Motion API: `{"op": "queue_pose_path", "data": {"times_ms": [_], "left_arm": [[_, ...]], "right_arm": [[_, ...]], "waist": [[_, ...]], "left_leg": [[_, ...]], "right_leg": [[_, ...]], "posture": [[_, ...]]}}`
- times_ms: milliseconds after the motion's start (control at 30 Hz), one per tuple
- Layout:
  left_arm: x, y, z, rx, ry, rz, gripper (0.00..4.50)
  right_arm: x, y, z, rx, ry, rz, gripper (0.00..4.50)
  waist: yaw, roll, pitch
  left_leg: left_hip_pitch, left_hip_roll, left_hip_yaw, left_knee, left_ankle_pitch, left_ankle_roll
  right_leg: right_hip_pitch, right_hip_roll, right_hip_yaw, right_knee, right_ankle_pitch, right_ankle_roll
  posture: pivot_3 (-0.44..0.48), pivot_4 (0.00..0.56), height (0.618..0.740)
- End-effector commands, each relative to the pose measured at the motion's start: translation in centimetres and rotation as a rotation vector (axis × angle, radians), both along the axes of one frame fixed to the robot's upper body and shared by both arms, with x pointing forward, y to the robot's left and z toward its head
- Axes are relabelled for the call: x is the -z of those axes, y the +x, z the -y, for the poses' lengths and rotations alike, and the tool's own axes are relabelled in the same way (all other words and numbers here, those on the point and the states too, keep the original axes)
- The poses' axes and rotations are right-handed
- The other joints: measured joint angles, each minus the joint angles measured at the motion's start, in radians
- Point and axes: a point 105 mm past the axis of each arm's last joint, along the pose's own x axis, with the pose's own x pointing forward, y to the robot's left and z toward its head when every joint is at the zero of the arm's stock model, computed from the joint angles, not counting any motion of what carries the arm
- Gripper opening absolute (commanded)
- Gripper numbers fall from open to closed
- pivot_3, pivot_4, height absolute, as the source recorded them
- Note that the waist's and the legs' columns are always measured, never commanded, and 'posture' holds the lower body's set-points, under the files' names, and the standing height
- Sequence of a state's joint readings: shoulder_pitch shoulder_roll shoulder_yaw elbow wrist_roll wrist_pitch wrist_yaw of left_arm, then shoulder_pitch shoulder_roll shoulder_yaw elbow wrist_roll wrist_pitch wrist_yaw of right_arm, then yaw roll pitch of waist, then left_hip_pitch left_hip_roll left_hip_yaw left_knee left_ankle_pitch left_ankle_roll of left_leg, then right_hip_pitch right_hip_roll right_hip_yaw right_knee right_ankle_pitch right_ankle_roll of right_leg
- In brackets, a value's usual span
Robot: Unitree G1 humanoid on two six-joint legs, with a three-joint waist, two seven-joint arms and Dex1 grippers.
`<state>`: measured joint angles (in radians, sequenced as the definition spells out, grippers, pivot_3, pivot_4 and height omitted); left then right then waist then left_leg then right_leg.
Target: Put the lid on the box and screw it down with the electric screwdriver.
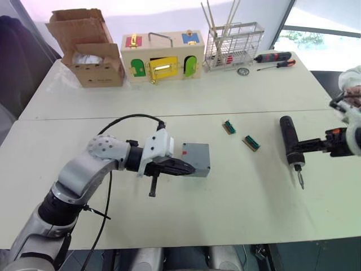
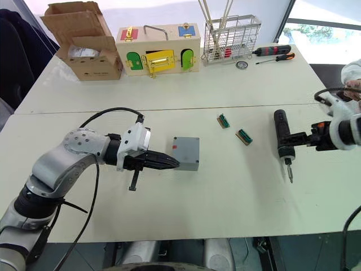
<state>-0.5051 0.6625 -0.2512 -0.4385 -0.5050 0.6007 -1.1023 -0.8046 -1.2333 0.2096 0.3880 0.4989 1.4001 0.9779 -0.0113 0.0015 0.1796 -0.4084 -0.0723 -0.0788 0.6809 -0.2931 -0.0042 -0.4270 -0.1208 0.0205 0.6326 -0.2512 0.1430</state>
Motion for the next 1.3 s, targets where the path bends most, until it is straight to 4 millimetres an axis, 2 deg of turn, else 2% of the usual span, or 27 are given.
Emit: {"op": "queue_pose_path", "data": {"times_ms": [33,333,633,733,933,1100,1200,1233,1300], "left_arm": [[-0.1,-0.3,-0.2,-0.030,-0.017,0.023,0.00],[0.1,-0.4,-0.3,-0.098,-0.040,0.017,0.00],[0.7,-0.9,-0.3,-0.146,-0.040,0.016,0.00],[0.8,-0.9,-0.4,-0.167,-0.041,0.013,0.00],[0.9,-0.7,-0.3,-0.185,-0.041,0.012,0.00],[0.9,-0.4,-0.3,-0.184,-0.038,0.015,0.00],[0.8,-0.1,-0.4,-0.179,-0.033,0.019,0.00],[0.7,0.1,-0.4,-0.176,-0.033,0.019,0.00],[0.8,0.7,-0.9,-0.184,-0.026,0.007,0.00]], "right_arm": [[-0.1,0.4,0.5,0.034,0.021,-0.015,4.48],[2.4,2.0,1.1,-0.009,-0.096,-0.107,4.48],[3.5,3.0,1.4,-0.128,-0.208,-0.194,4.48],[4.1,2.8,1.2,-0.183,-0.228,-0.244,3.76],[4.8,2.1,1.1,-0.255,-0.244,-0.310,1.85],[5.3,1.0,1.9,-0.269,-0.252,-0.354,1.77],[5.4,1.1,1.9,-0.275,-0.258,-0.342,1.77],[5.0,1.4,2.0,-0.277,-0.271,-0.322,1.77],[1.5,3.0,1.9,-0.295,-0.285,-0.183,1.77]], "waist": [[0.000,0.000,0.000],[0.000,0.000,0.000],[-0.002,-0.001,-0.001],[-0.001,-0.001,-0.001],[-0.001,-0.001,-0.001],[0.006,-0.001,-0.001],[0.008,-0.001,-0.001],[0.009,-0.002,-0.001],[0.009,-0.001,-0.001]], "left_leg": [[0.000,0.000,0.000,0.000,0.000,0.000],[0.000,0.000,0.000,0.000,0.002,-0.004],[0.000,-0.001,0.000,0.001,0.003,-0.005],[0.000,-0.001,-0.001,0.001,0.003,-0.005],[0.000,-0.001,-0.002,0.000,0.003,-0.005],[0.000,-0.001,-0.004,0.000,0.003,-0.006],[0.000,-0.001,-0.004,0.000,0.003,-0.006],[0.000,-0.001,-0.004,0.000,0.003,-0.006],[0.000,-0.001,-0.004,0.001,0.003,-0.007]], "right_leg": [[0.000,0.000,0.000,0.000,0.000,0.000],[0.000,0.000,0.000,0.000,0.000,0.000],[0.000,0.000,0.000,0.000,0.000,0.000],[0.001,0.000,0.000,0.000,0.000,0.000],[0.001,0.001,-0.002,0.000,0.000,0.000],[0.001,0.001,-0.003,0.000,0.000,0.000],[0.001,0.001,-0.003,0.000,0.000,0.000],[0.001,0.001,-0.003,0.000,0.000,0.000],[0.002,0.001,-0.003,0.000,0.000,0.000]], "posture": [[0.000,0.150,0.730],[0.000,0.150,0.730],[0.000,0.150,0.730],[0.000,0.150,0.730],[0.000,0.150,0.730],[0.000,0.150,0.730],[0.000,0.150,0.730],[0.000,0.150,0.730],[0.000,0.150,0.730]]}}
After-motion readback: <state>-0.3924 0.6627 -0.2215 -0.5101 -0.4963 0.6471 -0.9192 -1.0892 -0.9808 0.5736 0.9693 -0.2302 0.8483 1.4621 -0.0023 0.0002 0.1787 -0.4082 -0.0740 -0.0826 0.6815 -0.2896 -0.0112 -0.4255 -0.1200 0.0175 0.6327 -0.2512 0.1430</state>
